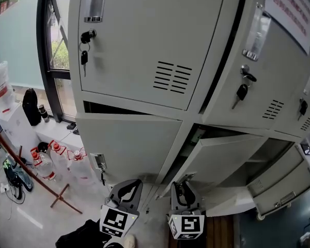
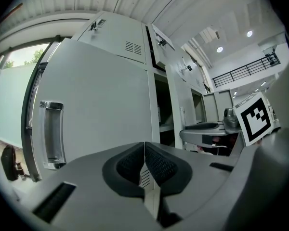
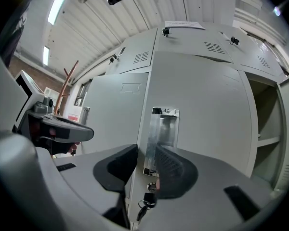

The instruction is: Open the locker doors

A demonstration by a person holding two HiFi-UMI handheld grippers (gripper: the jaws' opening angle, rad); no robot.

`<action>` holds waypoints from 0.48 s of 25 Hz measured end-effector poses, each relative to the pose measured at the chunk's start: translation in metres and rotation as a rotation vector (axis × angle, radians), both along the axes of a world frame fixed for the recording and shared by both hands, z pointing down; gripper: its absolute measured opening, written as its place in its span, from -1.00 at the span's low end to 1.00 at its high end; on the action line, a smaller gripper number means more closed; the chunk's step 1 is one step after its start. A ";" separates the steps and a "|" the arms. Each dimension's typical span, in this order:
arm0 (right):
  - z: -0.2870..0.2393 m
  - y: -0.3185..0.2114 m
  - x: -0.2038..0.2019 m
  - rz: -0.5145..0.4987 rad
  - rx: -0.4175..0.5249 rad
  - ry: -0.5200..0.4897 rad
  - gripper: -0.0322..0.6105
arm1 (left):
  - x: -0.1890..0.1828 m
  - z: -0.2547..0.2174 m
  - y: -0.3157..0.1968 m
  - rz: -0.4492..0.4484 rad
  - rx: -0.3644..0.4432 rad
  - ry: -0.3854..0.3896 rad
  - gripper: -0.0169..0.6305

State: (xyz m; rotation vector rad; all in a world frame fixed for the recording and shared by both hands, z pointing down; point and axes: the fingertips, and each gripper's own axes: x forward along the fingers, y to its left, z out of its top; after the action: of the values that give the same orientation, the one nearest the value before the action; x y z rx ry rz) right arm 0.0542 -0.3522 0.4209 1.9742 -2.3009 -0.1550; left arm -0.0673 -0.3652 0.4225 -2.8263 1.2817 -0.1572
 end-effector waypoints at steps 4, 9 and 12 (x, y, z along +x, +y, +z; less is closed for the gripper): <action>0.001 0.013 0.001 -0.005 0.003 0.000 -0.49 | 0.003 0.001 0.009 0.004 0.000 -0.001 -0.87; 0.002 0.034 0.004 -0.036 -0.002 -0.013 -0.49 | 0.010 -0.003 0.028 0.002 0.009 0.005 -0.87; 0.003 0.050 0.009 -0.050 -0.004 -0.010 -0.48 | 0.015 -0.003 0.044 -0.006 0.010 0.007 -0.87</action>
State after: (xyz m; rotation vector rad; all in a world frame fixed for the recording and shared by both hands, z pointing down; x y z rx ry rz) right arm 0.0628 -0.3021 0.4235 1.9207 -2.3561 -0.1444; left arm -0.0520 -0.3212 0.4195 -2.8180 1.2886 -0.1410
